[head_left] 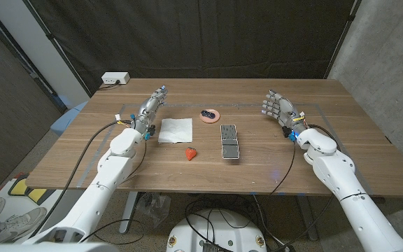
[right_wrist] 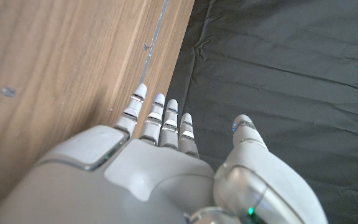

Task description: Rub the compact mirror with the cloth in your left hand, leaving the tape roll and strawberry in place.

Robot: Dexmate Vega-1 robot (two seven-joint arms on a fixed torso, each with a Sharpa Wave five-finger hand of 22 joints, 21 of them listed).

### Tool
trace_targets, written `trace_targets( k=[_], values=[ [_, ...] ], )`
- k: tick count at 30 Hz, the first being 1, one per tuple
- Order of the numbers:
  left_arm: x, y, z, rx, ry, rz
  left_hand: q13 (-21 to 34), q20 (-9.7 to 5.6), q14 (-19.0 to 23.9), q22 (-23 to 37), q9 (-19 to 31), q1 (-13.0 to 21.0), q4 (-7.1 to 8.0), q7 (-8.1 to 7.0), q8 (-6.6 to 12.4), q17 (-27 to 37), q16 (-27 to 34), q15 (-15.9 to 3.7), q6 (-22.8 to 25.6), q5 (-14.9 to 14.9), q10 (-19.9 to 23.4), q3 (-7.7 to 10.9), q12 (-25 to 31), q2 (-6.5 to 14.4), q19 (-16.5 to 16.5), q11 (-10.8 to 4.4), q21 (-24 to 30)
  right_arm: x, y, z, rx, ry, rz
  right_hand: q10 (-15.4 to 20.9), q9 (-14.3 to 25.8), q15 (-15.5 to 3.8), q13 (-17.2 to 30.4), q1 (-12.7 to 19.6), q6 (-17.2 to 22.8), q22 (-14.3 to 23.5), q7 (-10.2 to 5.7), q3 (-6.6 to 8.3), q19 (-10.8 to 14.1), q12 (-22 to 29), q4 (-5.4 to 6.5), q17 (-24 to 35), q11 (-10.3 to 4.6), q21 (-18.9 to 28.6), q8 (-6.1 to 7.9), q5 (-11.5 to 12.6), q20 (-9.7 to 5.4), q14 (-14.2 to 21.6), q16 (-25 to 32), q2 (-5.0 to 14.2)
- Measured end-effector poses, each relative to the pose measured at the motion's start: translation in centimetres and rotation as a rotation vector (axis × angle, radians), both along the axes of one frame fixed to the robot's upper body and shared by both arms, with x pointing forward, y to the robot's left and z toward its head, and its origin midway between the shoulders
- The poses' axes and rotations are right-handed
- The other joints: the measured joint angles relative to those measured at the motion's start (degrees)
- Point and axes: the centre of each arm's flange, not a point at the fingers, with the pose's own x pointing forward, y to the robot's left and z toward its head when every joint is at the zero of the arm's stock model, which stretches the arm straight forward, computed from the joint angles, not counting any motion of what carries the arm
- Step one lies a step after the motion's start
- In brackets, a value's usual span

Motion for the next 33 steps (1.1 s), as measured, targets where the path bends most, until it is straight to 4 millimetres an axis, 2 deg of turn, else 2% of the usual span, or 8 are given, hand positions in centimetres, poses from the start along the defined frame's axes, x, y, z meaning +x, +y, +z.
trace_targets(
  k=[4,15,23,27,33],
  values=[
    [-0.3,0.2,0.2,0.038,-0.003,0.006,0.0,0.0,0.0,0.0,0.0,-0.6,0.0,0.42,0.0,0.0,0.0,0.0,0.68,0.0,0.22,0.0,0.0,-0.61,0.0,-0.21,0.0,-0.8,0.2,-0.2,0.01,0.01,0.017,0.0,0.0,0.0,0.0,0.23,0.0,0.0,0.0,0.23,0.0,0.0,-0.24,0.07,0.0,0.0,0.0,0.0,0.0,0.0,0.0,0.23],
    [-0.9,0.5,0.5,0.15,-0.006,0.023,0.01,-0.32,0.63,0.01,-0.27,-0.07,0.0,0.48,0.0,-0.27,0.21,0.19,1.94,0.0,0.8,0.01,0.36,-1.12,0.33,-0.17,-0.44,-3.4,0.8,-0.8,0.033,0.044,0.068,0.0,0.01,0.31,0.01,0.11,0.3,0.01,-0.31,0.78,-0.21,0.0,0.31,0.06,0.01,-0.49,-0.23,0.03,-0.19,0.32,0.0,0.97],
    [-1.4,0.9,0.9,0.226,-0.013,0.035,0.01,-0.59,0.63,0.01,-0.27,-0.07,-0.16,0.59,0.0,-0.27,0.21,0.19,2.46,0.0,0.83,-0.15,0.36,-1.12,0.6,-0.2,-0.44,-5.2,1.4,-1.3,0.04,0.071,0.101,0.31,0.01,0.61,0.01,-0.14,0.61,0.01,0.0,1.19,0.52,0.0,0.72,0.06,0.31,-0.49,-0.23,0.03,-0.91,0.63,0.0,1.8],
    [-1.6,1.1,1.0,0.257,-0.012,0.038,-0.04,-0.85,0.63,0.01,-0.27,-0.07,-0.33,0.8,0.0,-0.27,0.21,0.19,2.67,0.0,1.13,-0.32,0.36,-1.12,0.42,0.1,-0.44,-6.0,1.7,-2.2,0.055,0.128,0.122,0.31,0.01,0.72,0.01,0.09,0.84,0.01,0.23,1.26,0.65,0.0,0.79,0.34,0.31,-0.49,-0.23,0.49,-1.04,0.74,0.0,2.02],
    [-1.6,1.4,1.3,0.296,-0.01,0.037,-0.27,-0.94,0.62,0.02,-0.27,-0.02,-0.32,0.89,0.0,-0.52,0.21,0.19,2.76,0.0,1.13,-0.31,0.36,-1.07,0.32,0.1,-0.44,-7.0,2.2,-2.8,0.068,0.17,0.155,1.03,0.01,1.14,0.01,-0.13,1.54,0.06,0.93,1.73,1.67,0.0,1.26,0.33,1.03,0.07,-0.23,0.49,-1.65,1.74,0.0,2.24]
  ],
)
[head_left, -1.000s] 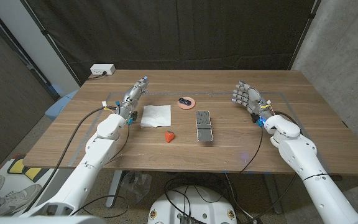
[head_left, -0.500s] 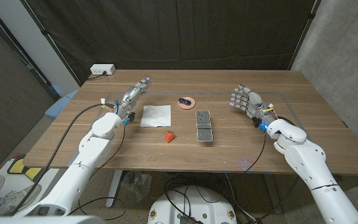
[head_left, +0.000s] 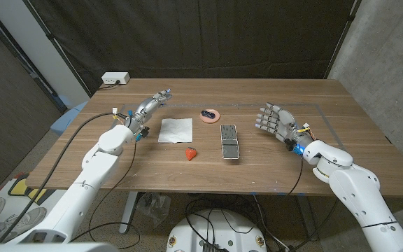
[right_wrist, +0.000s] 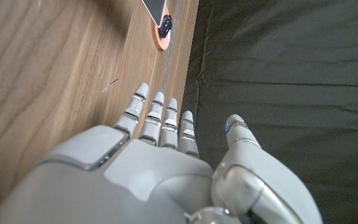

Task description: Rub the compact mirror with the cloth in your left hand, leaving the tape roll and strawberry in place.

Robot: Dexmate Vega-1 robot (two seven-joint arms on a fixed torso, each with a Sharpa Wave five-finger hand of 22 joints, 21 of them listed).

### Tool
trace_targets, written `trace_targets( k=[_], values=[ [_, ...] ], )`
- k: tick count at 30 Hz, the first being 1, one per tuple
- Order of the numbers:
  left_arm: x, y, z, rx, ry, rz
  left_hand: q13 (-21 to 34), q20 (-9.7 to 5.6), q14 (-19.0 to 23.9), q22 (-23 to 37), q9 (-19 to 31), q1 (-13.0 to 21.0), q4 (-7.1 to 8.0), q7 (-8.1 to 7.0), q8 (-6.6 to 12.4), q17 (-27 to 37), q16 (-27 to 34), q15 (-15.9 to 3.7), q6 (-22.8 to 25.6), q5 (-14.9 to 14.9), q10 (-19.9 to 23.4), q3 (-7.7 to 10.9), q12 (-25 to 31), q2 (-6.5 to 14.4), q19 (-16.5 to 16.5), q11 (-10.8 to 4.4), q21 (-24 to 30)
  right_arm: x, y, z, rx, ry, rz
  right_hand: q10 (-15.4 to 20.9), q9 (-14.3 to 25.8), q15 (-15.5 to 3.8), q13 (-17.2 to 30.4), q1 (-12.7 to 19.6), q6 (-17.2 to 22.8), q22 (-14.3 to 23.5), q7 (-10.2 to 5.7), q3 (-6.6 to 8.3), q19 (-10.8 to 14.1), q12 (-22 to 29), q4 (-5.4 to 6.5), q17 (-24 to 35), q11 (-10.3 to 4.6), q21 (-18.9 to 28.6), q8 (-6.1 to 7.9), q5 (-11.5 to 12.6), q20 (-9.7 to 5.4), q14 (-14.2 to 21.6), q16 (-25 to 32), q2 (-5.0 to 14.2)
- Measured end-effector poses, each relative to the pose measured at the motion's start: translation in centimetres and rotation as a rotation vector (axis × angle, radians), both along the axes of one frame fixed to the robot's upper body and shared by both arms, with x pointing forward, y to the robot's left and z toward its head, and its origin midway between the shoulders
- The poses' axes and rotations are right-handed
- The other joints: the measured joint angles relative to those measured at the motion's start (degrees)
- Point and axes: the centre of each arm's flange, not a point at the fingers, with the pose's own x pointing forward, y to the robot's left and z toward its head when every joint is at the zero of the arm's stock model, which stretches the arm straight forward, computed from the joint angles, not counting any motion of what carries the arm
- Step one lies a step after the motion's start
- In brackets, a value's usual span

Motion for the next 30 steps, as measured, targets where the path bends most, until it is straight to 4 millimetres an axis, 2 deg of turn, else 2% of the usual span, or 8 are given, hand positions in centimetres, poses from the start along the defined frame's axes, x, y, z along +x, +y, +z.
trace_targets(
  k=[4,12,15,21,23,25,30],
  values=[
    [0.1,0.2,0.1,0.016,0.004,-0.001,0.0,0.0,0.0,0.0,0.0,0.2,0.0,0.0,0.0,-0.02,0.0,0.0,0.0,0.0,0.0,0.0,0.0,0.2,0.0,0.0,0.0,-0.6,0.2,-0.1,0.003,0.018,0.02,0.95,0.0,0.17,0.0,0.0,0.62,0.1,0.01,0.24,0.91,0.0,0.24,0.0,0.49,0.32,0.0,0.0,-0.08,1.05,0.09,0.0],
    [0.5,0.7,0.3,0.035,0.007,-0.007,0.0,0.01,0.0,0.0,0.01,0.2,0.0,0.0,0.0,-0.02,0.0,0.0,0.0,0.0,0.0,0.0,0.0,0.2,0.0,0.0,-0.44,-1.1,0.9,-0.8,0.004,0.102,0.105,4.83,0.0,0.91,0.0,-0.24,2.49,0.1,1.43,0.86,4.22,1.17,1.21,-0.01,2.56,1.93,0.0,0.0,-0.58,5.48,1.12,0.24],
    [0.6,0.8,0.3,0.04,0.008,-0.01,0.01,0.01,0.0,0.0,0.01,0.2,0.0,0.0,-0.44,-0.01,0.0,0.0,0.0,0.0,0.0,0.0,0.0,0.2,0.0,0.0,-0.44,-1.1,0.9,-0.7,-0.005,0.12,0.13,6.28,0.0,1.15,0.0,-0.26,3.59,0.1,1.95,1.0,5.01,1.42,1.68,-0.01,2.81,2.34,0.28,0.0,-0.5,6.47,1.12,0.21],
    [1.0,1.2,0.4,0.044,0.012,-0.012,0.01,0.01,0.0,0.0,0.01,0.2,0.0,0.0,-0.44,-0.01,0.0,0.0,0.0,0.0,0.0,0.0,0.0,0.2,0.0,0.0,-0.44,-1.1,1.1,-1.1,-0.018,0.181,0.2,6.85,0.0,1.68,0.0,-1.31,4.46,0.32,2.41,0.85,5.22,1.42,2.47,-0.01,3.38,2.57,0.28,0.0,-0.28,6.92,1.12,0.23],
    [1.1,1.2,0.4,0.044,0.012,-0.012,0.01,0.01,-0.15,0.01,0.01,0.2,0.0,0.0,-0.44,-0.01,0.0,-0.14,-0.01,0.0,-0.01,0.0,0.0,0.2,0.0,0.0,-0.44,-1.1,1.1,-1.2,-0.024,0.195,0.213,6.86,0.0,2.33,0.0,-1.53,4.6,0.23,2.55,1.01,4.96,1.42,2.94,-0.01,3.38,2.57,0.28,0.0,-0.03,6.02,0.48,0.0],
    [1.3,1.4,0.4,0.045,0.014,-0.012,0.01,0.01,-0.22,0.0,0.01,0.2,0.0,0.0,-0.44,-0.01,0.0,-0.22,-0.01,0.0,-0.01,0.0,0.0,0.2,0.0,0.0,-0.44,-1.2,1.1,-1.4,-0.038,0.225,0.226,6.85,0.0,2.28,0.0,-1.55,4.6,0.2,2.55,1.02,4.45,1.42,2.94,-0.01,3.38,2.57,0.28,0.0,0.48,5.5,0.27,-0.01],
    [1.5,1.5,0.5,0.045,0.016,-0.014,0.01,0.01,-0.22,0.0,0.01,0.2,0.0,0.0,-0.44,0.15,0.0,-0.22,-0.01,0.0,-0.01,0.0,0.0,0.2,0.0,-0.01,-0.44,-1.4,1.0,-1.4,-0.06,0.257,0.233,6.85,0.01,2.57,0.0,-1.85,4.91,0.2,2.86,0.99,4.47,1.15,3.27,-0.01,3.38,2.57,0.28,0.0,0.46,5.2,0.27,-0.14]
  ],
)
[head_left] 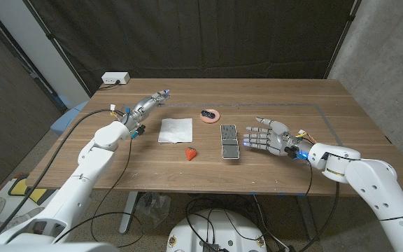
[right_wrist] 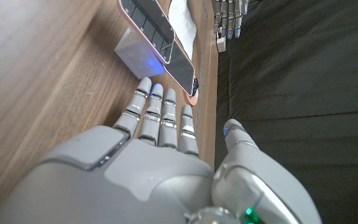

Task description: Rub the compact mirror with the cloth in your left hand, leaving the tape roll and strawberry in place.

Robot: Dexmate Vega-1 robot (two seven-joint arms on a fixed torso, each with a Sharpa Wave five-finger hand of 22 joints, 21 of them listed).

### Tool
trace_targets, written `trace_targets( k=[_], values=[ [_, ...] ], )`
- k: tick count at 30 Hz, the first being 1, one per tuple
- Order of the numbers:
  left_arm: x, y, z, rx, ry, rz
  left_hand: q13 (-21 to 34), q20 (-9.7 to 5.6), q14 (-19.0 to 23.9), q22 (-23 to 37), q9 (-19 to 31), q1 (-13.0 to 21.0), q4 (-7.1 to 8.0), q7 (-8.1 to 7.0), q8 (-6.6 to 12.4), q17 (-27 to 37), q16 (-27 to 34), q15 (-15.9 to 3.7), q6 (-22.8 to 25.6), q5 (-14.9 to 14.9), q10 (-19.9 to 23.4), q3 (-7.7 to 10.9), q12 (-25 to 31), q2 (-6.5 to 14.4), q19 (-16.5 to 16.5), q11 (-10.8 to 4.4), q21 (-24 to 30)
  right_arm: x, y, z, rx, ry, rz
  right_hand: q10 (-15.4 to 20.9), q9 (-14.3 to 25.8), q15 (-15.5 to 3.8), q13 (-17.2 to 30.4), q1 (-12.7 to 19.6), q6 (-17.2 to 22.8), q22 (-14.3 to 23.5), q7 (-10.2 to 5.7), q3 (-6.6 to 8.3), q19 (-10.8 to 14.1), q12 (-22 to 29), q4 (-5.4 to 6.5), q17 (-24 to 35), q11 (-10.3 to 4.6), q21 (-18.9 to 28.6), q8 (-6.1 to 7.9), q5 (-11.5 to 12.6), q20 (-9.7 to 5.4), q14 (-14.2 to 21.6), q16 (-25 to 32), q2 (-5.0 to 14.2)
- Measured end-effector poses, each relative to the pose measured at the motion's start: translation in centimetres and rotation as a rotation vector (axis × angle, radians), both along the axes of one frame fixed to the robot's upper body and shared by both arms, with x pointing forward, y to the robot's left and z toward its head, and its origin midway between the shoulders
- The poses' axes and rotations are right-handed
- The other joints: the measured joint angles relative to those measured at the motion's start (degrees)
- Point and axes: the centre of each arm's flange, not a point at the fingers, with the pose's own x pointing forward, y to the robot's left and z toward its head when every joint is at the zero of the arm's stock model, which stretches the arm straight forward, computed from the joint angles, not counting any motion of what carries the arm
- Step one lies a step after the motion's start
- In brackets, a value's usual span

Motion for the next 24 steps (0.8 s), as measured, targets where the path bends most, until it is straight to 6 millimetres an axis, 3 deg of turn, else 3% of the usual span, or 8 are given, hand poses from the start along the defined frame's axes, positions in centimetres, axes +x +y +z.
trace_targets(
  k=[4,10,14,18,24],
  values=[
    [0.2,0.0,0.1,0.001,0.001,-0.003,0.0,0.0,0.0,0.0,0.0,0.0,0.0,0.0,-0.46,0.0,0.0,0.0,0.0,0.0,0.0,0.0,0.0,0.0,0.0,0.0,0.0,-0.3,-0.4,0.2,-0.026,0.012,-0.007,0.0,0.0,0.0,0.0,-0.22,0.0,0.0,0.0,-0.07,-0.19,0.0,0.07,0.0,0.0,0.0,0.0,0.0,0.21,0.0,-0.33,0.23],
    [0.7,-0.2,0.2,0.001,0.005,-0.007,0.0,0.0,0.0,0.0,0.0,0.0,0.0,0.0,-0.46,0.0,0.0,0.0,0.0,0.0,0.0,0.0,0.0,0.0,0.0,0.0,-0.38,-0.8,-1.1,-0.2,-0.071,0.064,-0.02,1.29,0.0,0.3,0.0,-0.44,1.12,0.16,1.13,0.42,2.01,0.0,0.55,0.0,0.95,1.12,0.0,-0.23,1.07,2.23,0.04,0.0],
    [1.0,-0.4,0.4,0.003,0.007,-0.009,0.0,0.0,0.0,0.0,0.0,0.0,0.17,0.0,-0.45,0.0,0.0,0.0,0.0,0.0,0.0,-0.17,0.0,0.0,0.0,0.0,-0.44,-1.1,-1.5,-0.4,-0.102,0.096,-0.019,3.92,0.0,0.34,0.0,-0.67,2.28,0.4,2.28,0.79,4.38,0.24,0.91,0.0,1.07,2.31,0.0,-0.32,0.93,5.19,0.63,-0.22],
    [1.3,-0.5,0.5,0.008,0.009,-0.011,0.01,0.0,-0.21,0.0,0.0,-0.01,0.24,0.0,-0.45,0.0,0.0,-0.21,0.0,0.0,-0.21,-0.24,0.0,0.01,0.0,-0.21,-0.44,-1.3,-1.8,-0.3,-0.132,0.113,-0.02,6.6,0.0,0.08,0.21,-0.67,3.81,0.69,2.34,0.97,7.71,0.47,1.09,0.0,1.24,4.43,0.0,-0.49,0.69,8.97,1.06,-0.22],
    [1.8,-0.9,0.7,0.013,0.011,-0.015,0.01,0.01,-0.3,0.0,0.01,-0.02,0.24,0.0,-0.9,0.0,0.0,-0.3,0.0,0.0,-0.21,-0.24,0.0,0.02,0.0,-0.21,-0.44,-1.5,-2.1,-0.6,-0.173,0.153,0.002,7.49,0.0,0.21,0.21,-0.67,5.23,0.96,2.56,1.21,10.29,0.47,1.34,-0.15,1.34,5.81,0.0,-0.71,0.58,10.25,1.06,-0.22]
  ],
)
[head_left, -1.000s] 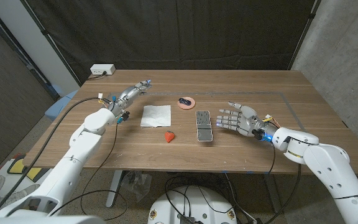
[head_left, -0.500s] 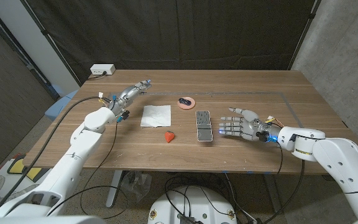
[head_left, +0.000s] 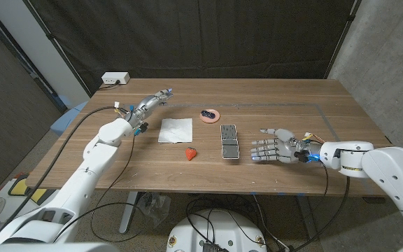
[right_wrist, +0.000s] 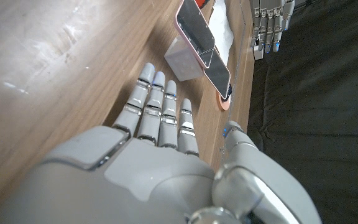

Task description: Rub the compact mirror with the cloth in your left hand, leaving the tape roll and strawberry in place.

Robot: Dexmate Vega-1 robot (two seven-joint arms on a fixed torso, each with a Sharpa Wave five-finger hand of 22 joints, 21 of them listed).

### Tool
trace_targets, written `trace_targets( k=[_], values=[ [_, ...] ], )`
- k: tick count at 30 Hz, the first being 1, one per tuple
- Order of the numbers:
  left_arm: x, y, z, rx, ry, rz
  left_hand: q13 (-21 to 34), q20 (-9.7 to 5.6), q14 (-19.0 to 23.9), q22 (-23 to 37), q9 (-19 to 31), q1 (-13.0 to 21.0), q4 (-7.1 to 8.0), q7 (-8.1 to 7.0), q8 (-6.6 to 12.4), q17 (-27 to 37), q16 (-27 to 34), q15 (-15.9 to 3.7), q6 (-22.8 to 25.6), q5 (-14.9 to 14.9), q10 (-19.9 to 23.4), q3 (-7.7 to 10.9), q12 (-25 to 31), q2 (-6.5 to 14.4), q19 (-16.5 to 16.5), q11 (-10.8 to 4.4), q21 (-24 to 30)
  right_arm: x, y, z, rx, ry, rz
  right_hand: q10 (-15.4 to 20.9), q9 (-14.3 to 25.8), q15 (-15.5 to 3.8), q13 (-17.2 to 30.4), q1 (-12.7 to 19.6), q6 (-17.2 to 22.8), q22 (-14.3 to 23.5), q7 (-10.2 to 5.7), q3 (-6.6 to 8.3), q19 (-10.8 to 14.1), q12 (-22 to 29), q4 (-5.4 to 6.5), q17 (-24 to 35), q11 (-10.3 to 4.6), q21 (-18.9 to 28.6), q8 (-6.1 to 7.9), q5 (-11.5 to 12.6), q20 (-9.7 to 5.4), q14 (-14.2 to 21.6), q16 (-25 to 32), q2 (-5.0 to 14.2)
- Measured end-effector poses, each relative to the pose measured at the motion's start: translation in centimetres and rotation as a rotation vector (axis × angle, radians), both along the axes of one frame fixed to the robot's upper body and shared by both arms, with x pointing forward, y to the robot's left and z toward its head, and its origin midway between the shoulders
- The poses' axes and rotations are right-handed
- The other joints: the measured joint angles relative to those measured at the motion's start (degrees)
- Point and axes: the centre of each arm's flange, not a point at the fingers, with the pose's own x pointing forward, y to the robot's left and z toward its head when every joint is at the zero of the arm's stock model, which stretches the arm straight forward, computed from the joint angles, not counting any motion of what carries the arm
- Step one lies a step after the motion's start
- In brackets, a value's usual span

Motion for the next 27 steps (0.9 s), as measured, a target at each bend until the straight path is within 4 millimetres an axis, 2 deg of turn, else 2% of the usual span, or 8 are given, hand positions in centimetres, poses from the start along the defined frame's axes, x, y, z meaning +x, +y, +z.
trace_targets(
  k=[4,11,16,17,22,25,27],
  values=[
    [0.3,-0.2,0.2,-0.001,0.002,-0.001,0.0,0.0,0.0,0.0,0.0,-0.61,0.0,0.0,0.0,0.0,0.0,0.0,0.0,0.0,0.0,0.0,0.0,0.57,0.0,0.0,0.0,-0.1,-0.2,-0.1,-0.023,0.03,0.024,0.61,0.0,-0.02,-0.02,0.0,1.48,0.0,-0.02,0.0,1.82,0.0,0.0,0.0,0.01,1.08,0.4,-0.19,0.04,0.84,0.0,0.0],
    [0.7,-0.4,0.4,0.002,0.003,-0.002,0.0,0.0,0.0,0.0,0.0,-0.83,0.16,0.0,0.0,0.0,0.0,0.0,0.0,0.0,0.0,-0.16,0.0,0.33,0.0,0.0,0.0,-0.1,-0.2,-0.7,-0.037,0.073,0.08,2.34,0.13,0.13,-0.1,-0.02,5.08,0.27,0.32,0.24,2.22,-0.01,0.23,0.0,0.09,1.92,1.66,-0.21,0.22,3.04,0.0,-0.02],
    [0.6,-0.5,0.4,0.006,0.0,-0.002,0.0,0.0,0.0,0.0,0.0,-0.83,0.24,0.0,0.0,0.0,0.0,0.0,0.0,0.0,0.0,-0.24,0.0,0.33,0.0,0.0,0.0,0.3,-0.6,-1.1,-0.046,0.09,0.072,2.76,0.4,-0.14,0.0,-0.05,6.65,0.27,0.5,0.49,2.16,-0.27,-0.02,0.0,0.1,1.93,2.06,-0.42,1.08,2.75,-0.53,-0.56],
    [0.9,-0.5,0.5,0.002,0.002,-0.002,0.0,0.0,0.0,0.0,0.0,-0.82,0.24,0.0,0.0,0.0,0.0,0.0,0.0,0.0,0.0,-0.23,0.0,0.33,0.0,0.0,0.0,0.0,-0.1,-1.1,-0.033,0.097,0.124,2.76,0.4,-0.23,0.0,0.05,6.69,0.27,0.45,0.49,2.06,-0.43,-0.02,0.0,0.1,1.93,2.28,-0.42,1.18,2.67,-0.62,-0.66],
    [1.0,-0.6,0.7,0.0,-0.001,-0.003,0.0,0.0,0.0,0.0,0.0,-0.83,0.23,0.0,0.0,0.0,0.0,0.0,0.0,0.0,0.0,-0.23,0.0,0.33,0.0,0.0,0.0,0.2,0.1,-1.6,-0.026,0.121,0.159,2.61,0.49,-0.14,-0.09,0.1,6.82,0.1,0.34,0.79,1.88,-1.16,-0.33,0.01,0.23,2.22,2.16,-0.42,1.35,2.27,-1.06,-0.71],
    [1.1,-0.6,0.6,-0.002,-0.002,-0.006,0.0,0.0,0.01,0.0,0.0,-0.83,0.34,0.0,-0.12,0.0,0.0,0.01,0.0,0.0,0.0,-0.34,0.0,0.33,0.0,0.0,0.0,0.4,0.4,-1.9,-0.019,0.132,0.188,1.88,0.49,-0.17,-0.1,0.69,5.64,0.1,0.4,1.41,1.87,-1.55,-0.95,0.01,0.13,2.43,1.43,-0.42,1.33,1.43,-1.66,-1.29],
    [1.2,-0.6,0.7,-0.004,-0.002,-0.009,0.01,0.0,0.0,0.0,0.0,-0.84,0.39,0.0,-0.34,0.0,0.0,0.01,0.0,0.0,0.0,-0.39,0.0,0.32,0.0,0.0,0.0,0.7,0.6,-2.1,-0.013,0.136,0.214,0.49,0.49,-0.12,0.0,1.74,4.59,0.1,0.41,2.09,1.26,-2.35,-1.65,-0.23,0.17,2.68,0.69,-0.42,0.73,0.09,-2.23,-1.64]
  ],
)
